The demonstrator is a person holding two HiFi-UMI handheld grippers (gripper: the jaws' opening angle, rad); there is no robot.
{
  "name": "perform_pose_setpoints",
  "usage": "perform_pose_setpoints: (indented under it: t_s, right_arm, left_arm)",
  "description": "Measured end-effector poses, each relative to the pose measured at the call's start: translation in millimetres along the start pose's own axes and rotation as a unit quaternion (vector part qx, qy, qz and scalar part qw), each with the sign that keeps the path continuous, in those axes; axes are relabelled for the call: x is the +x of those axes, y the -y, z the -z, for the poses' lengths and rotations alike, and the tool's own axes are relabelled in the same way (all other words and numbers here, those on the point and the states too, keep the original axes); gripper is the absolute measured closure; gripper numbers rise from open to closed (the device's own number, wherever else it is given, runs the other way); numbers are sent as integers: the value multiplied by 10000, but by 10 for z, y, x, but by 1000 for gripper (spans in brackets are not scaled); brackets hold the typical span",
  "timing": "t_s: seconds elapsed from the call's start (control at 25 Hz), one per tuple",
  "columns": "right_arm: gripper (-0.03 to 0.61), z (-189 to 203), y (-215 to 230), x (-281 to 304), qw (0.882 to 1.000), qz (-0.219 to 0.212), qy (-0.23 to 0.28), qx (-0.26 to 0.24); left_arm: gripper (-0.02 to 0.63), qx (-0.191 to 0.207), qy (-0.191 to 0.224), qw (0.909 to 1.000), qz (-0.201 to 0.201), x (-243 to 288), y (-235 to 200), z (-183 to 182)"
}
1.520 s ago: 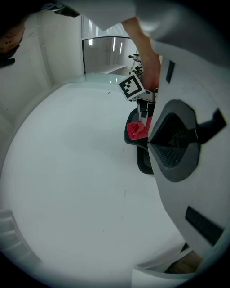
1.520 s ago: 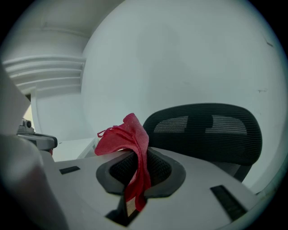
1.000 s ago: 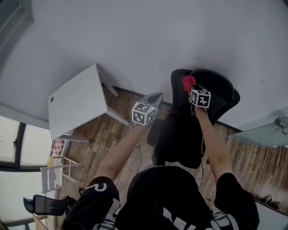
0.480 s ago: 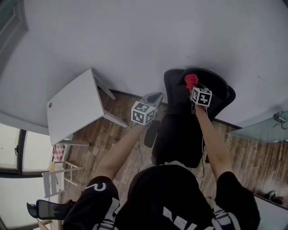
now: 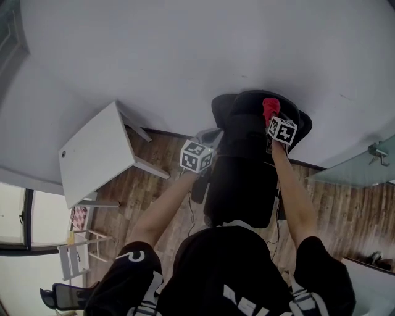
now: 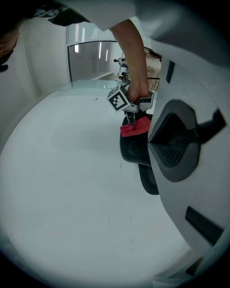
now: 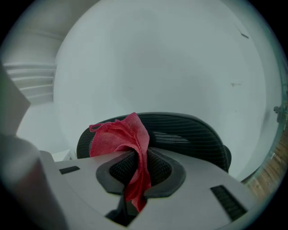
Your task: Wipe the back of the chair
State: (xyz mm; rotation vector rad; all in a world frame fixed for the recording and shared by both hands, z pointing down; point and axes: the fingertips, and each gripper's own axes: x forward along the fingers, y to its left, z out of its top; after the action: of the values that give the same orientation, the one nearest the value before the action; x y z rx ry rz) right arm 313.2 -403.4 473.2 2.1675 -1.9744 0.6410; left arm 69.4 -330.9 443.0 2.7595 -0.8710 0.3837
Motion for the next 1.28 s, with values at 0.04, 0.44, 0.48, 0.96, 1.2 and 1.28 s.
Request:
perform_pose_setpoints:
  t_s: [0.04, 0.44, 0.48, 0.96, 1.2, 1.28]
  right_arm:
    - [509, 11, 65, -12, 10000, 18, 19, 53]
    - [509, 49, 539, -297, 9992, 186, 193, 286]
    - [509, 53, 563, -319, 9993, 187, 210, 241]
    - [512, 265, 620, -441, 9977, 618, 259, 65]
    - [511, 602, 21, -278, 9992, 408, -36, 40]
    - [511, 669, -295, -192, 9996, 260, -103, -47]
  left_arm:
    - [589, 28, -18, 10000, 33, 34, 37, 3]
    - [589, 49, -105, 9998, 138, 396, 343, 15]
    - [588, 31, -116, 9998, 154, 432, 377, 35]
    - [589, -202, -202, 9991, 328, 520, 361, 280]
    - [589, -366, -227, 9987, 265, 283, -54, 443]
    - [589, -447, -190, 9986, 225, 193, -246, 465]
